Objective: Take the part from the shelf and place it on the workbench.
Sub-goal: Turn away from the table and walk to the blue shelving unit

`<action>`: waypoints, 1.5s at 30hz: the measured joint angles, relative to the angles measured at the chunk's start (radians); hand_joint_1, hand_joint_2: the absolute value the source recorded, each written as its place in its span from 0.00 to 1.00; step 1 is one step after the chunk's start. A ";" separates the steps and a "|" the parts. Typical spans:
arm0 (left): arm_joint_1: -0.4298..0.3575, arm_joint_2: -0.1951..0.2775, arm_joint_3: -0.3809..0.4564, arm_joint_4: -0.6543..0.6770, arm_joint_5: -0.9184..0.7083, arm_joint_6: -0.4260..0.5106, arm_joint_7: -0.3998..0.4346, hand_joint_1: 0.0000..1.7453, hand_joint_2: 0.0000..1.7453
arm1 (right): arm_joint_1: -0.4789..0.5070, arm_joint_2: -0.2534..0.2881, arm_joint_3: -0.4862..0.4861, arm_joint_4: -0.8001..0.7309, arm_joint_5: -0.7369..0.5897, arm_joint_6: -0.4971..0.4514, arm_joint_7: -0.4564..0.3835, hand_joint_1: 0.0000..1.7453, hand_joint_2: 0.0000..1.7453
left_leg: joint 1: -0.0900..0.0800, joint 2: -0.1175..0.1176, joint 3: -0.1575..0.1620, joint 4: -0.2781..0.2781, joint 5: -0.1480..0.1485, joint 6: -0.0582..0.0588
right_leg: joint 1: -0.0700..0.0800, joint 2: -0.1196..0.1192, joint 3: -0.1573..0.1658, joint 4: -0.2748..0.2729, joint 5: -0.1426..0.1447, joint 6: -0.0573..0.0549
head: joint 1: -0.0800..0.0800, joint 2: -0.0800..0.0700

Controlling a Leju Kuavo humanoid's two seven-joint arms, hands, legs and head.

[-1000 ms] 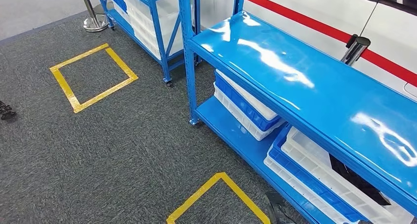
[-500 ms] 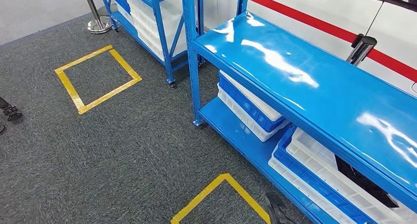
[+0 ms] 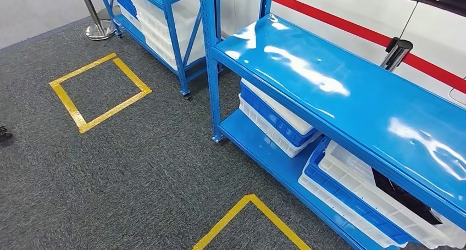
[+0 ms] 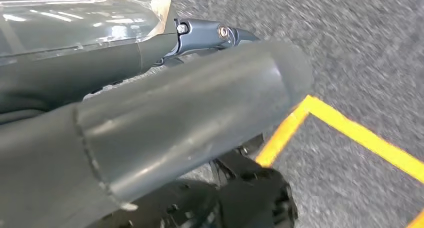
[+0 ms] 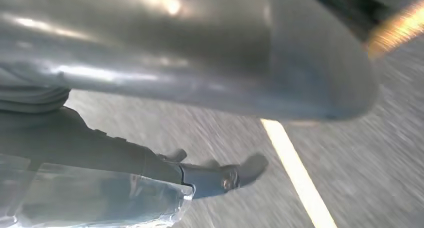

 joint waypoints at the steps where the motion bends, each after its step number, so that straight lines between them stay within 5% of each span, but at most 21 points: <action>1: 0.001 0.000 0.003 0.000 0.000 0.002 0.000 0.00 0.00 | 0.008 0.004 0.001 0.001 0.002 0.002 0.003 0.00 0.00 | -0.002 0.012 0.002 -0.006 0.003 0.010 | 0.000 -0.006 -0.017 0.030 -0.016 -0.001 | 0.001 0.000; 4: 0.001 0.000 0.013 0.000 -0.002 0.005 0.001 0.00 0.00 | 0.015 0.005 0.001 0.002 0.008 0.012 0.015 0.00 0.00 | -0.011 0.048 0.005 -0.010 0.002 0.025 | 0.002 -0.024 -0.115 0.225 -0.100 -0.015 | 0.003 0.000; 6: 0.001 0.000 0.018 0.000 -0.006 0.005 0.002 0.00 0.00 | 0.022 0.005 0.001 0.003 0.011 0.014 0.021 0.00 0.00 | -0.018 0.068 0.006 -0.010 0.000 0.029 | 0.003 -0.026 -0.146 0.292 -0.115 -0.011 | 0.004 0.000; 7: 0.001 0.000 0.019 0.000 -0.008 0.005 0.002 0.00 0.00 | 0.026 0.004 0.001 0.003 0.013 0.014 0.022 0.00 0.00 | -0.021 0.076 0.008 -0.010 -0.001 0.029 | 0.004 -0.029 -0.130 0.264 -0.099 -0.005 | 0.004 0.000; 9: 0.001 -0.001 0.021 0.000 -0.011 0.006 0.003 0.00 0.00 | 0.032 0.004 0.001 0.003 0.016 0.014 0.023 0.00 0.00 | -0.027 0.093 0.013 -0.009 -0.003 0.028 | 0.009 -0.062 -0.051 0.117 -0.047 0.001 | 0.005 0.000; 11: 0.001 -0.002 0.022 0.000 -0.011 0.006 0.002 0.00 0.00 | 0.031 0.005 0.001 0.003 0.019 0.014 0.023 0.00 0.00 | -0.035 0.109 0.018 -0.007 -0.010 0.023 | 0.015 -0.095 0.005 0.008 -0.014 -0.008 | 0.004 0.000; 14: -0.001 -0.002 0.024 0.000 -0.011 0.007 0.003 0.00 0.00 | 0.031 0.006 0.000 0.003 0.021 0.014 0.023 0.00 0.00 | -0.035 0.132 0.025 -0.004 -0.020 0.011 | 0.013 -0.079 0.013 -0.012 -0.006 -0.025 | 0.001 0.000; 16: -0.002 -0.003 0.026 0.000 -0.011 0.007 0.003 0.00 0.00 | 0.034 0.006 0.000 0.003 0.021 0.014 0.023 0.00 0.00 | -0.028 0.108 0.017 0.028 -0.046 -0.002 | 0.005 -0.060 0.021 -0.016 0.000 -0.036 | -0.001 0.000; 19: 0.001 -0.003 0.029 0.000 -0.012 0.007 0.003 0.00 0.00 | 0.034 0.007 0.000 0.003 0.021 0.014 0.023 0.00 0.00 | -0.013 0.042 -0.057 0.201 -0.143 -0.023 | 0.001 -0.029 0.023 -0.017 0.005 -0.045 | -0.003 0.000; 21: 0.004 -0.003 0.030 0.000 -0.012 0.007 0.003 0.00 0.00 | 0.035 0.008 0.000 0.003 0.021 0.015 0.023 0.00 0.00 | -0.005 0.033 -0.096 0.278 -0.162 -0.031 | 0.001 -0.004 0.024 -0.017 0.005 -0.045 | -0.003 0.000; 23: 0.004 -0.003 0.033 0.000 -0.012 0.007 0.003 0.00 0.00 | 0.036 0.009 0.000 0.003 0.022 0.016 0.023 0.00 0.00 | 0.004 0.025 -0.068 0.210 -0.104 -0.035 | 0.000 0.023 0.028 -0.016 0.005 -0.045 | -0.003 0.000; 25: 0.004 -0.003 0.037 0.000 -0.013 0.008 0.002 0.00 0.00 | 0.034 0.009 0.000 0.003 0.022 0.019 0.022 0.00 0.00 | 0.013 -0.017 -0.006 0.074 -0.038 -0.037 | 0.001 0.048 0.028 -0.015 0.004 -0.040 | -0.003 0.000; 27: 0.004 -0.003 0.038 0.001 -0.015 0.008 0.002 0.00 0.00 | 0.031 0.009 0.000 0.003 0.022 0.022 0.022 0.00 0.00 | 0.012 -0.049 0.021 0.009 -0.020 -0.033 | 0.002 0.070 0.020 -0.013 0.007 -0.026 | -0.002 0.000; 29: 0.004 -0.003 0.039 0.001 -0.017 0.007 0.003 0.00 0.00 | 0.033 0.009 0.000 0.004 0.022 0.023 0.022 0.00 0.00 | 0.003 -0.035 0.021 0.004 -0.018 -0.017 | -0.002 0.088 0.008 -0.017 0.013 -0.009 | -0.002 0.000; 32: 0.003 -0.005 0.039 0.001 -0.019 0.007 0.003 0.00 0.00 | 0.035 0.009 0.000 0.005 0.021 0.024 0.022 0.00 0.00 | -0.001 0.004 0.024 -0.015 -0.004 0.014 | -0.002 0.031 -0.034 0.046 -0.021 -0.005 | 0.002 0.000; 34: 0.004 -0.005 0.041 0.001 -0.019 0.007 0.003 0.00 0.00 | 0.032 0.009 0.000 0.005 0.020 0.025 0.022 0.00 0.00 | -0.006 0.034 0.021 -0.018 -0.002 0.024 | -0.001 -0.014 -0.099 0.175 -0.080 -0.016 | 0.005 0.000; 36: 0.005 -0.005 0.042 0.001 -0.019 0.007 0.003 0.00 0.00 | 0.033 0.009 0.000 0.005 0.020 0.025 0.022 0.00 0.00 | -0.010 0.064 0.020 -0.018 -0.003 0.027 | -0.002 -0.023 -0.145 0.271 -0.111 -0.015 | 0.005 0.000; 37: 0.004 -0.005 0.042 0.001 -0.019 0.007 0.003 0.00 0.00 | 0.034 0.009 0.000 0.005 0.020 0.025 0.022 0.00 0.00 | -0.011 0.077 0.019 -0.017 -0.003 0.027 | -0.001 -0.026 -0.141 0.270 -0.105 -0.009 | 0.005 0.000; 39: 0.004 -0.005 0.042 0.001 -0.020 0.007 0.003 0.00 0.00 | 0.036 0.008 0.000 0.005 0.020 0.025 0.022 0.00 0.00 | -0.013 0.102 0.021 -0.017 -0.004 0.025 | 0.000 -0.049 -0.073 0.158 -0.064 0.004 | 0.006 0.000; 42: 0.003 -0.006 0.042 0.001 -0.021 0.006 0.003 0.00 0.00 | 0.031 0.005 0.000 0.005 0.020 0.025 0.022 0.00 0.00 | -0.024 0.134 0.026 -0.012 -0.012 0.014 | 0.013 -0.115 0.021 -0.011 -0.015 0.000 | 0.005 0.000; 45: -0.002 -0.006 0.042 0.001 -0.023 0.006 0.003 0.00 0.00 | 0.033 0.005 0.000 0.006 0.019 0.025 0.022 0.00 0.00 | -0.023 0.154 0.033 -0.006 -0.022 -0.002 | 0.008 -0.093 0.022 -0.022 -0.004 -0.013 | 0.002 0.000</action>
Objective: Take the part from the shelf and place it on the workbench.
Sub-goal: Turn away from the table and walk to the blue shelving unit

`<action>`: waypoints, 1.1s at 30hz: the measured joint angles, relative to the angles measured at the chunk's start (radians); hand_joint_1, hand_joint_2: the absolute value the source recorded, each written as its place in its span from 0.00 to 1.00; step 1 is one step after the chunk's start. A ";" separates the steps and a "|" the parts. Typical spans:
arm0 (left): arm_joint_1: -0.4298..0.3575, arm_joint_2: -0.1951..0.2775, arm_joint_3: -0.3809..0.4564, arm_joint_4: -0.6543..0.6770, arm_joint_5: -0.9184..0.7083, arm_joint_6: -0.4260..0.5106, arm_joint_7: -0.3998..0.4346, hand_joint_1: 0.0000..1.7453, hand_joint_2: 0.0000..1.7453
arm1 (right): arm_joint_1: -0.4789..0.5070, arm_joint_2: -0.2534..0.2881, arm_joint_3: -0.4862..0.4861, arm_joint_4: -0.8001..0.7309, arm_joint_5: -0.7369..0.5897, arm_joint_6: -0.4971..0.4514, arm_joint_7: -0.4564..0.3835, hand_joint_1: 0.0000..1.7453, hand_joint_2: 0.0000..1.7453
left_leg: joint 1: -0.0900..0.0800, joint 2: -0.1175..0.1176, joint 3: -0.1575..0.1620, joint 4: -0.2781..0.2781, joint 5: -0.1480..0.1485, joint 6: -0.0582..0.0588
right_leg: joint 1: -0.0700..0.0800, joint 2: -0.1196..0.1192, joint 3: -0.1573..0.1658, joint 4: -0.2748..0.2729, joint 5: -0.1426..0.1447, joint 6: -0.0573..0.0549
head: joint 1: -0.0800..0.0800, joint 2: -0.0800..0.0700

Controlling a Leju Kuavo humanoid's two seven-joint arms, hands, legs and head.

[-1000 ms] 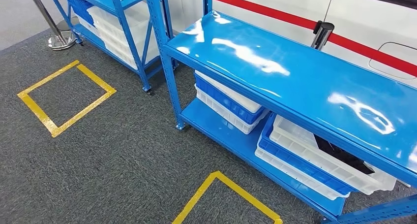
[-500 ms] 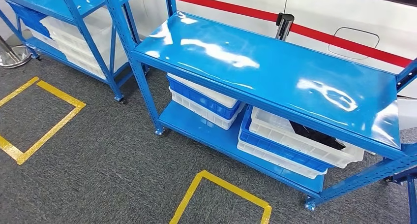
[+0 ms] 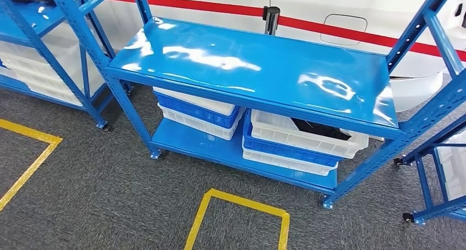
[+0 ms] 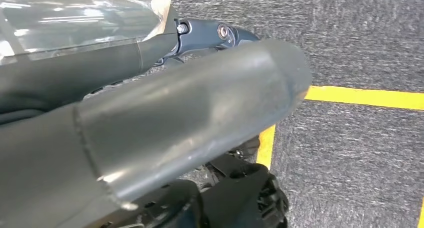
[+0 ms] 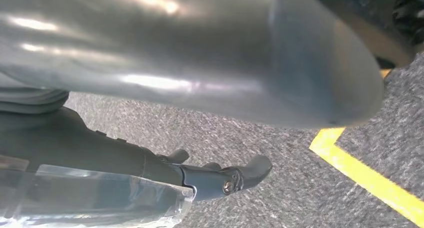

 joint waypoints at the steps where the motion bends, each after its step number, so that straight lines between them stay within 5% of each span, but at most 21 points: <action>1: -0.002 0.000 0.000 0.000 -0.001 0.000 0.000 0.00 0.00 | 0.001 0.000 0.000 0.000 0.000 0.000 0.000 0.00 0.00 | 0.003 -0.020 -0.004 0.015 -0.013 -0.007 | -0.007 0.011 0.002 -0.001 0.003 -0.006 | 0.000 0.000; 4: -0.002 0.000 0.000 0.000 -0.006 0.000 0.000 0.00 0.00 | 0.001 0.001 0.000 0.000 0.000 0.000 0.001 0.00 0.00 | 0.012 -0.110 -0.070 0.172 -0.112 -0.023 | -0.016 0.044 0.001 -0.002 0.012 -0.024 | -0.003 0.000; 6: 0.003 0.000 0.000 0.000 -0.008 0.000 0.001 0.00 0.00 | 0.001 0.002 0.000 0.000 0.002 0.000 0.000 0.00 0.00 | 0.018 -0.124 -0.119 0.282 -0.153 -0.028 | -0.015 0.071 -0.002 0.000 0.014 -0.026 | -0.003 0.000; 7: 0.005 0.000 0.000 0.000 -0.008 0.000 0.001 0.00 0.00 | 0.003 0.002 0.000 0.000 0.003 0.000 0.000 0.00 0.00 | 0.022 -0.126 -0.123 0.291 -0.144 -0.031 | -0.015 0.085 -0.001 0.001 0.014 -0.025 | -0.003 0.000; 10: 0.005 0.000 0.001 0.000 -0.008 0.001 0.002 0.00 0.00 | 0.003 0.003 -0.001 0.001 0.007 0.000 0.001 0.00 0.00 | 0.040 -0.156 -0.051 0.134 -0.045 -0.042 | -0.020 0.126 -0.002 0.011 0.012 -0.020 | -0.003 0.000; 13: 0.005 0.000 0.002 0.001 -0.008 0.001 0.002 0.00 0.00 | -0.002 0.004 -0.001 0.001 0.012 0.000 0.001 0.00 0.00 | 0.044 -0.201 -0.010 0.029 -0.016 -0.039 | -0.015 0.161 -0.022 0.022 0.014 0.002 | -0.005 0.000; 15: 0.004 0.000 0.002 0.001 -0.008 0.001 0.002 0.00 0.00 | 0.001 0.004 -0.001 0.001 0.013 0.000 0.001 0.00 0.00 | 0.037 -0.180 -0.013 0.024 -0.010 -0.021 | -0.015 0.173 -0.038 0.022 0.020 0.020 | -0.004 0.000; 17: 0.003 0.000 0.003 0.001 -0.008 0.001 0.002 0.00 0.00 | 0.003 0.003 -0.001 0.001 0.014 0.000 0.001 0.00 0.00 | 0.034 -0.156 -0.014 0.016 -0.001 0.000 | -0.014 0.137 -0.062 0.058 0.000 0.024 | -0.002 0.000; 19: 0.004 0.000 0.003 0.000 -0.009 0.001 0.002 0.00 0.00 | 0.002 0.003 -0.001 0.001 0.014 0.001 0.001 0.00 0.00 | 0.029 -0.129 -0.017 0.012 0.002 0.012 | -0.012 0.085 -0.116 0.170 -0.059 0.014 | 0.003 0.000; 21: 0.006 0.000 0.003 0.000 -0.010 0.001 0.002 0.00 0.00 | 0.001 0.003 -0.001 0.001 0.014 0.001 0.000 0.00 0.00 | 0.024 -0.100 -0.021 0.012 0.002 0.017 | -0.012 0.070 -0.172 0.294 -0.111 0.012 | 0.006 0.000; 22: 0.006 0.000 0.003 0.000 -0.010 0.002 0.003 0.00 0.00 | 0.002 0.003 -0.001 0.001 0.014 0.001 -0.001 0.00 0.00 | 0.022 -0.088 -0.022 0.012 0.002 0.017 | -0.012 0.068 -0.177 0.315 -0.116 0.017 | 0.005 0.000; 23: 0.006 0.000 0.003 0.000 -0.010 0.003 0.003 0.00 0.00 | 0.004 0.002 -0.001 0.001 0.015 0.000 -0.002 0.00 0.00 | 0.021 -0.080 -0.021 0.013 0.002 0.017 | -0.013 0.066 -0.159 0.292 -0.105 0.025 | 0.006 0.000; 25: 0.004 0.000 0.003 0.000 -0.011 0.007 0.005 0.00 0.00 | 0.006 0.001 -0.001 0.001 0.018 -0.005 -0.006 0.00 0.00 | 0.020 -0.069 -0.019 0.014 0.002 0.015 | -0.013 0.056 -0.074 0.158 -0.059 0.038 | 0.006 0.000; 27: 0.001 0.000 0.003 0.000 -0.011 0.010 0.013 0.00 0.00 | 0.005 0.000 -0.001 0.001 0.021 -0.012 -0.007 0.00 0.00 | 0.015 -0.064 -0.018 0.016 0.000 0.008 | -0.008 0.044 -0.012 0.045 -0.027 0.033 | 0.006 0.000; 33: -0.003 0.000 0.004 0.001 -0.013 0.013 0.054 0.00 0.00 | 0.005 0.001 -0.002 0.001 0.030 -0.022 -0.006 0.00 0.00 | 0.017 -0.070 -0.019 0.017 0.003 0.019 | -0.004 0.039 0.007 0.017 -0.014 0.013 | 0.003 0.000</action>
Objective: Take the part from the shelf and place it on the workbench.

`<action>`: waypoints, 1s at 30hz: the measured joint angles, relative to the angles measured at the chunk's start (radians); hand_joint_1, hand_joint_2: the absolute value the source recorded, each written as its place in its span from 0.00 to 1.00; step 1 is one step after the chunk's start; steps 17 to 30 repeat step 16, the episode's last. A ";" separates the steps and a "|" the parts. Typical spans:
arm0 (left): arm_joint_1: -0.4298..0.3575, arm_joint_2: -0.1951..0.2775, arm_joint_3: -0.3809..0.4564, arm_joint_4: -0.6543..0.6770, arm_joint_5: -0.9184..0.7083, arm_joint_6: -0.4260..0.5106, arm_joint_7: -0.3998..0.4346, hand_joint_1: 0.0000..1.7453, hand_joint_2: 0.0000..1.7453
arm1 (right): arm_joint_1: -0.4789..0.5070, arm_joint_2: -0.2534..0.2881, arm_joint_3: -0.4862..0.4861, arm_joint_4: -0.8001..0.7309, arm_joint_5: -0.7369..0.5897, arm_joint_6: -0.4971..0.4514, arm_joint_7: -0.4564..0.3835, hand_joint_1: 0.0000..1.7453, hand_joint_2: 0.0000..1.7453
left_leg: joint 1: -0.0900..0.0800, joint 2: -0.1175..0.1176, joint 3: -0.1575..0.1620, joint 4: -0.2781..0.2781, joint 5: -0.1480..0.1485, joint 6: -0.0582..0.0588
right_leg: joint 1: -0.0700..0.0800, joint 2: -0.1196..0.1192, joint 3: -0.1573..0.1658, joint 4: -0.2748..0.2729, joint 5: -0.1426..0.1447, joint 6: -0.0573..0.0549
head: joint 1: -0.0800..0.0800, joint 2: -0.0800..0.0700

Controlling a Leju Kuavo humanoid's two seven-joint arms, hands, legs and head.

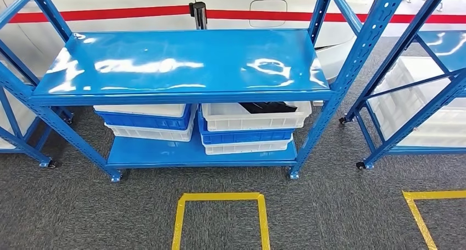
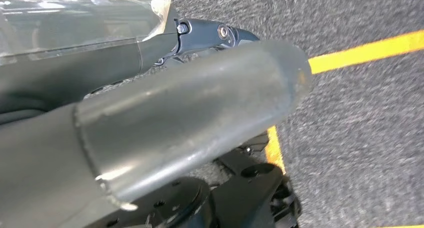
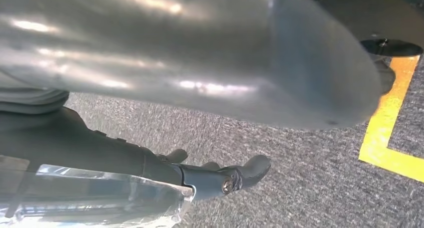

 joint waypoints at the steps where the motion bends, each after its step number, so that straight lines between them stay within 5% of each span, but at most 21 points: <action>1: 0.000 0.000 0.000 0.000 0.000 0.001 0.003 0.00 0.00 | 0.000 0.000 0.000 0.000 0.001 -0.002 0.000 0.00 0.00 | 0.001 0.000 0.000 -0.002 0.002 -0.003 | 0.001 0.000 -0.001 0.000 0.000 -0.001 | 0.000 0.000; 2: 0.000 -0.001 0.000 0.000 -0.001 0.002 0.005 0.00 0.00 | 0.000 0.000 0.000 0.000 0.002 -0.003 0.001 0.00 0.00 | 0.001 -0.001 0.001 -0.004 0.003 -0.004 | 0.002 0.000 -0.001 0.000 0.001 -0.002 | 0.000 0.000; 6: 0.000 -0.001 0.002 0.000 -0.001 0.005 0.008 0.00 1.00 | -0.001 0.000 0.000 0.000 0.002 -0.006 0.001 0.00 0.00 | 0.004 -0.001 0.003 -0.008 0.006 -0.011 | 0.005 0.000 -0.002 0.001 0.000 -0.003 | 0.000 0.000; 8: 0.000 -0.001 0.005 0.000 -0.001 0.005 0.010 0.00 1.00 | -0.001 0.000 0.000 0.000 0.004 -0.007 0.001 0.00 0.00 | 0.005 -0.001 0.002 -0.008 0.006 -0.019 | 0.007 0.000 -0.002 0.001 0.000 -0.004 | 0.000 0.000; 12: 0.000 -0.001 0.010 0.000 -0.001 0.004 0.014 0.00 1.00 | -0.002 0.000 0.000 0.000 0.010 -0.015 0.004 0.00 1.00 | 0.007 -0.001 0.003 -0.009 0.005 -0.028 | 0.009 0.000 -0.002 0.001 0.000 -0.005 | 0.000 0.000; 30: 0.000 -0.001 0.015 0.000 -0.006 -0.003 0.023 0.00 1.00 | -0.002 0.000 0.000 0.000 0.010 -0.018 0.013 0.00 1.00 | 0.005 -0.001 0.002 -0.009 0.005 -0.031 | 0.009 0.000 -0.002 0.001 0.000 -0.005 | 0.001 0.000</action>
